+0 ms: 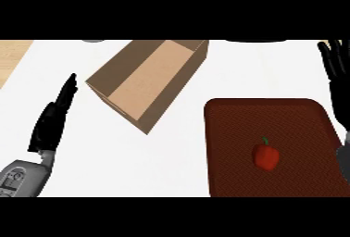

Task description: Pick the bell pepper from the tray and place it in the cardboard box

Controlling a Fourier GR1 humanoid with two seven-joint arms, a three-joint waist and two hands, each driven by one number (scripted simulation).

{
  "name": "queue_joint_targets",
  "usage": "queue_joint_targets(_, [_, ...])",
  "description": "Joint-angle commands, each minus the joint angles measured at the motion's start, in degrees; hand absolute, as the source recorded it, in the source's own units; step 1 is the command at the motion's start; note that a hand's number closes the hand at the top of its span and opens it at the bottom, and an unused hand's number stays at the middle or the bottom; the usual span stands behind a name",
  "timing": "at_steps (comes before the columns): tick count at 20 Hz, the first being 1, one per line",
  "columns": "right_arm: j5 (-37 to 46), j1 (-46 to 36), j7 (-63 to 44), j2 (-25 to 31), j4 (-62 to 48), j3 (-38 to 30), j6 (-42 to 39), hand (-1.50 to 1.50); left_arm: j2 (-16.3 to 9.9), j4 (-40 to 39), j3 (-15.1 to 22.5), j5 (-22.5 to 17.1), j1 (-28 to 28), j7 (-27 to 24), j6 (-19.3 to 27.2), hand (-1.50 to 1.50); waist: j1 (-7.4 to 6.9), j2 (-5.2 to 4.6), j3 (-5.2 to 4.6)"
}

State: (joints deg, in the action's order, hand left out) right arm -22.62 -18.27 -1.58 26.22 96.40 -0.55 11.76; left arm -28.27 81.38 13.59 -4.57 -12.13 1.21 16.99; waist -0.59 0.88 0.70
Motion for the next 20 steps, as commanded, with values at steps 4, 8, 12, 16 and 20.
queue_joint_targets(4, [13.6, 11.7, -6.2, -5.2, -5.9, 3.4, 19.7, -1.5, 1.9, 3.2, 2.6, -2.4, -1.1, -0.8, -5.1, 0.0, 2.73, -0.98, -1.01])
queue_joint_targets(8, [25.0, 18.5, -5.9, 4.2, -13.1, 5.0, 20.6, -1.5, 3.5, 4.1, 4.2, -2.4, -1.4, -0.7, -5.2, 0.0, 5.44, -3.83, -2.88])
queue_joint_targets(12, [38.0, 26.8, -9.1, 4.7, -18.7, 9.3, 30.6, -1.5, 4.6, 5.5, 5.9, -3.3, -1.2, -0.2, -6.8, 0.0, 4.36, -2.43, -1.86])
queue_joint_targets(16, [50.4, 30.2, -14.9, 6.0, -18.6, 14.2, 36.2, -1.5, 5.1, 6.1, 6.9, -4.2, -0.6, 0.0, -8.3, 0.0, 2.74, -1.49, -1.99])
queue_joint_targets(20, [58.8, 32.2, -24.6, 6.7, -15.8, 16.3, 35.7, -1.5, 5.0, 6.3, 7.2, -4.7, -0.8, 0.5, -9.4, 0.0, 2.01, -1.21, -2.06])
